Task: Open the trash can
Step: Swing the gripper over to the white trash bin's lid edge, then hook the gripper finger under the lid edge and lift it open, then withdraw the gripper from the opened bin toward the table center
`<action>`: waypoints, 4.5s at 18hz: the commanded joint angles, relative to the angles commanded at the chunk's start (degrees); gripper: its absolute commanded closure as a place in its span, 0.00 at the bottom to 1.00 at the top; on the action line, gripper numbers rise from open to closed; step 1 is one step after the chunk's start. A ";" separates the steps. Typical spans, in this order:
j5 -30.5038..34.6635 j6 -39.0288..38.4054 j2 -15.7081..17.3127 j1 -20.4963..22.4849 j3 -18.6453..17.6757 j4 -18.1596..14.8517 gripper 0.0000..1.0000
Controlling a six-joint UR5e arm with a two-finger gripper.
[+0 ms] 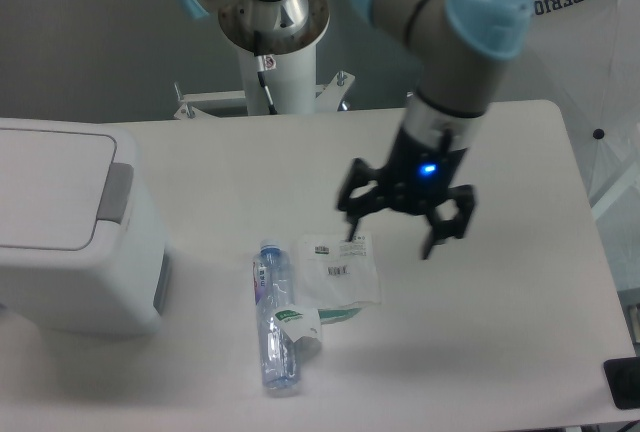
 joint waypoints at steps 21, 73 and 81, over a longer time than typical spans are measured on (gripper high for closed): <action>-8.36 -8.80 10.02 -10.56 -8.70 0.79 0.00; -6.78 -8.01 8.97 -2.22 -8.01 1.58 0.00; -5.91 -2.92 -1.21 3.94 -1.68 2.11 0.00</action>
